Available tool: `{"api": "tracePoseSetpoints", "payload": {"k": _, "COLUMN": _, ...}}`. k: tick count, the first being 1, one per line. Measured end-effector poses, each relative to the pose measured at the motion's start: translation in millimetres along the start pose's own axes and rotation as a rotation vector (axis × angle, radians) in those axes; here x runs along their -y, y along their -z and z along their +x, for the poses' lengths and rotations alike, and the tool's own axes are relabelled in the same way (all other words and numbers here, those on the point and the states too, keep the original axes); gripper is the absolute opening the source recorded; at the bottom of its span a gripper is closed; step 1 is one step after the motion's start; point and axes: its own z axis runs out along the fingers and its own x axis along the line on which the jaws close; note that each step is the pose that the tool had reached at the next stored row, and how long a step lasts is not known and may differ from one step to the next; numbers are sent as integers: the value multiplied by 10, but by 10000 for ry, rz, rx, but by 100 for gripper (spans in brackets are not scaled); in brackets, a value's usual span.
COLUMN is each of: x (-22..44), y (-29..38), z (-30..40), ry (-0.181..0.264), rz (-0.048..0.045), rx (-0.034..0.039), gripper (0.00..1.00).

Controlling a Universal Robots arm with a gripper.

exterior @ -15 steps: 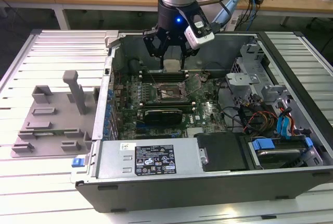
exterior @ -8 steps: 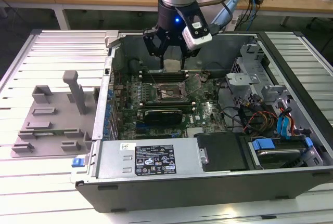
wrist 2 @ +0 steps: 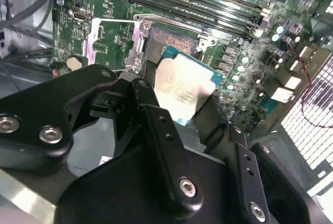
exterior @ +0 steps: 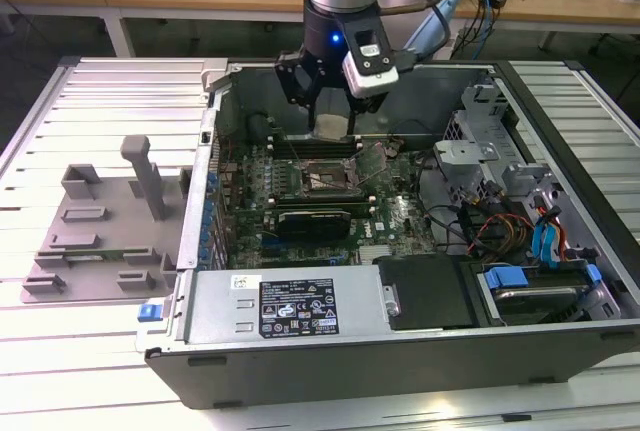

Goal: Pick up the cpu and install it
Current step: 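Place the cpu into insertion slot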

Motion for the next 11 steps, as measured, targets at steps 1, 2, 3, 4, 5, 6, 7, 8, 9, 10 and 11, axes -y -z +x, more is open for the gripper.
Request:
{"api": "tracePoseSetpoints", "payload": {"k": 1, "x": 0, "y": -1, "z": 0, "ry": -439, "rz": 6, "rx": 23, "gripper": 55}}
{"api": "tracePoseSetpoints", "payload": {"k": 2, "x": 0, "y": -1, "z": 0, "ry": -965, "rz": 14, "rx": 51, "gripper": 55}}
{"api": "tracePoseSetpoints", "payload": {"k": 3, "x": 0, "y": 0, "z": 0, "ry": -1345, "rz": 20, "rx": 71, "gripper": 55}}
{"api": "tracePoseSetpoints", "payload": {"k": 4, "x": 0, "y": 0, "z": 0, "ry": -1511, "rz": 22, "rx": 80, "gripper": 55}}
{"api": "tracePoseSetpoints", "payload": {"k": 5, "x": 0, "y": 0, "z": 0, "ry": -1633, "rz": 24, "rx": 86, "gripper": 55}}
{"api": "tracePoseSetpoints", "payload": {"k": 6, "x": 0, "y": -1, "z": 0, "ry": -1773, "rz": 26, "rx": 93, "gripper": 55}}
{"api": "tracePoseSetpoints", "payload": {"k": 7, "x": 0, "y": -1, "z": 0, "ry": -1882, "rz": 27, "rx": 99, "gripper": 55}}
{"api": "tracePoseSetpoints", "payload": {"k": 8, "x": 0, "y": 0, "z": 0, "ry": -2083, "rz": 31, "rx": 109, "gripper": 55}}
{"api": "tracePoseSetpoints", "payload": {"k": 9, "x": 0, "y": 0, "z": 0, "ry": -2182, "rz": 31, "rx": 114, "gripper": 55}}
{"api": "tracePoseSetpoints", "payload": {"k": 10, "x": 0, "y": 0, "z": 0, "ry": -2307, "rz": 33, "rx": 121, "gripper": 55}}
{"api": "tracePoseSetpoints", "payload": {"k": 11, "x": 0, "y": -1, "z": 0, "ry": -2525, "rz": 35, "rx": 132, "gripper": 55}}
